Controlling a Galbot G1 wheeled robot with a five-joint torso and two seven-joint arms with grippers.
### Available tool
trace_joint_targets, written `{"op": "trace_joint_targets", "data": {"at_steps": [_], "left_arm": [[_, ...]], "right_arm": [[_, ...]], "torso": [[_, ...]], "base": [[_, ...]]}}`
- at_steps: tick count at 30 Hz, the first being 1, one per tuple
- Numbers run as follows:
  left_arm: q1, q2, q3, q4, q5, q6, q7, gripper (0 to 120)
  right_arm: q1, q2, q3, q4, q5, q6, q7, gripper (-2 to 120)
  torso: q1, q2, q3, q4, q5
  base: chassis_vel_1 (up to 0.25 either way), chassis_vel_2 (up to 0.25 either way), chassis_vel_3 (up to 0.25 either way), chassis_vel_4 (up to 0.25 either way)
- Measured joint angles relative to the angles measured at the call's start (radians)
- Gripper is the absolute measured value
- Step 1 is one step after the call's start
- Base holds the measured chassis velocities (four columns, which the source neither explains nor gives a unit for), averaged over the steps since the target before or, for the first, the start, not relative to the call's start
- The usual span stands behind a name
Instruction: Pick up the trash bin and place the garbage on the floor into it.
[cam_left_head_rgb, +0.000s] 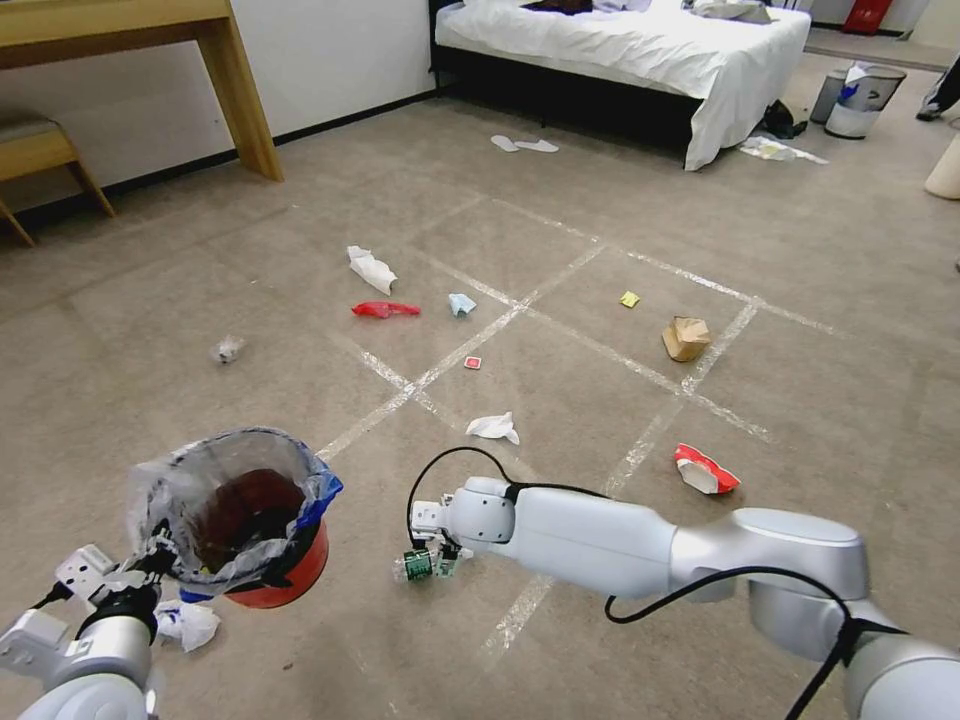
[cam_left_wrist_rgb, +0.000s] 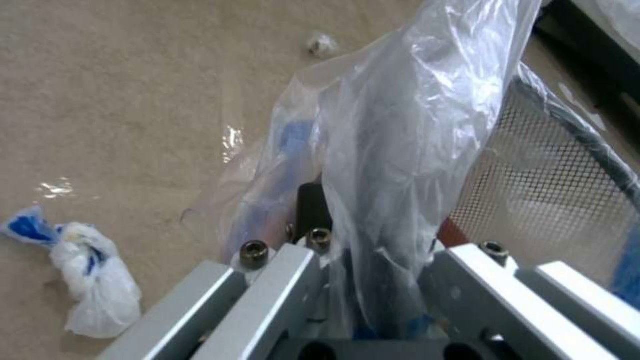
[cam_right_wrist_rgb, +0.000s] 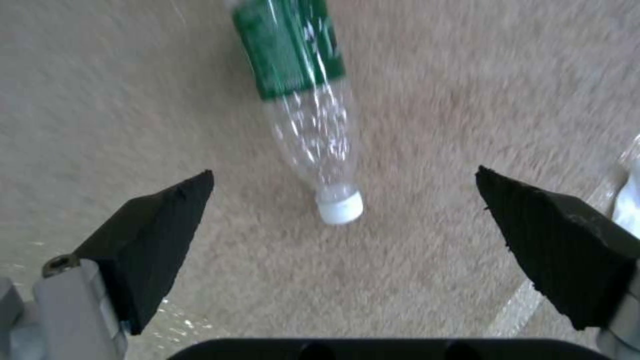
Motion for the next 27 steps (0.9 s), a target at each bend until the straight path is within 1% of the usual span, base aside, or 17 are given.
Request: {"op": "trace_joint_targets", "data": {"at_steps": [2, 3, 5, 6, 7, 10, 13, 15, 16, 18, 19, 23, 27], "left_arm": [[0.007, 0.0, -0.013, -0.003, -0.004, -0.001, 0.0, 4], [0.007, 0.0, -0.013, -0.003, -0.004, -0.001, 0.0, 4], [0.013, 0.001, -0.022, -0.006, -0.008, -0.002, 0.0, 4], [0.024, 0.002, -0.034, -0.011, -0.015, -0.003, 0.003, 4], [0.024, 0.002, -0.034, -0.011, -0.015, -0.003, 0.003, 4], [0.036, 0.005, -0.045, -0.012, -0.02, -0.006, 0.007, 4], [0.038, 0.005, -0.046, -0.013, -0.021, -0.006, 0.008, 4], [0.046, 0.006, -0.046, -0.017, -0.021, -0.009, 0.01, 4], [0.046, 0.006, -0.046, -0.017, -0.021, -0.009, 0.01, 4], [0.047, 0.006, -0.039, -0.024, -0.021, -0.01, 0.011, 4], [0.047, 0.006, -0.039, -0.024, -0.021, -0.01, 0.011, 4], [0.045, 0.004, -0.027, -0.031, -0.017, -0.011, 0.01, 4], [0.046, 0.0, -0.023, -0.038, -0.014, -0.014, 0.009, 4]], "right_arm": [[-0.016, 0.024, -0.001, -0.061, -0.009, 0.011, 0.004, 100], [-0.016, 0.024, -0.001, -0.061, -0.009, 0.011, 0.004, 100], [-0.029, 0.041, -0.001, -0.103, -0.018, 0.036, 0.007, 100], [-0.052, 0.07, 0.005, -0.155, -0.031, 0.075, 0.01, 100], [-0.052, 0.07, 0.005, -0.155, -0.031, 0.075, 0.01, 100], [-0.092, 0.116, 0.021, -0.211, -0.034, 0.106, 0.033, 100], [-0.1, 0.124, 0.024, -0.221, -0.034, 0.109, 0.039, 100], [-0.123, 0.152, 0.03, -0.267, -0.037, 0.134, 0.068, 100], [-0.123, 0.152, 0.03, -0.267, -0.037, 0.134, 0.068, 100], [-0.124, 0.159, 0.029, -0.293, -0.037, 0.165, 0.088, 100], [-0.124, 0.159, 0.029, -0.293, -0.037, 0.165, 0.088, 100], [-0.128, 0.166, 0.026, -0.315, -0.026, 0.21, 0.123, 100], [-0.146, 0.172, 0.023, -0.335, -0.012, 0.229, 0.157, 100]], "torso": [[0.0, 0.0, 0.0, -0.0001, -0.0001], [0.0, 0.0, 0.0, -0.0001, -0.0001], [0.0, 0.0, 0.0, -0.0002, -0.0001], [0.0, 0.0, 0.0, -0.0001, -0.0001], [0.0, 0.0, 0.0, -0.0001, -0.0001], [0.0, 0.0, 0.0, 0.0, -0.0001], [0.0, 0.0, 0.0, -0.0001, 0.0], [0.0, 0.0, 0.0, 0.0001, -0.0001], [0.0, 0.0, 0.0, 0.0001, -0.0001], [0.0, 0.0, 0.0, -0.0001, -0.0001], [0.0, 0.0, 0.0, -0.0001, -0.0001], [0.0, 0.0, 0.0, -0.0002, -0.0001], [0.0, 0.0, 0.0, -0.0001, 0.0]], "base": [[0.0, 0.0, 0.0, 0.0], [0.0, 0.0, 0.0, 0.0], [0.0, 0.0, 0.0, 0.0], [0.0, 0.0, 0.0, 0.0], [0.0, 0.0, 0.0, 0.0], [0.0, 0.0, 0.0, 0.0], [0.0, 0.0, 0.0, 0.0], [0.0, 0.0, 0.0, 0.0], [0.0, 0.0, 0.0, 0.0], [0.0, 0.0, 0.0, 0.0], [0.0, 0.0, 0.0, 0.0], [0.0, 0.0, 0.0, 0.0], [0.0, 0.0, 0.0, 0.0]]}}
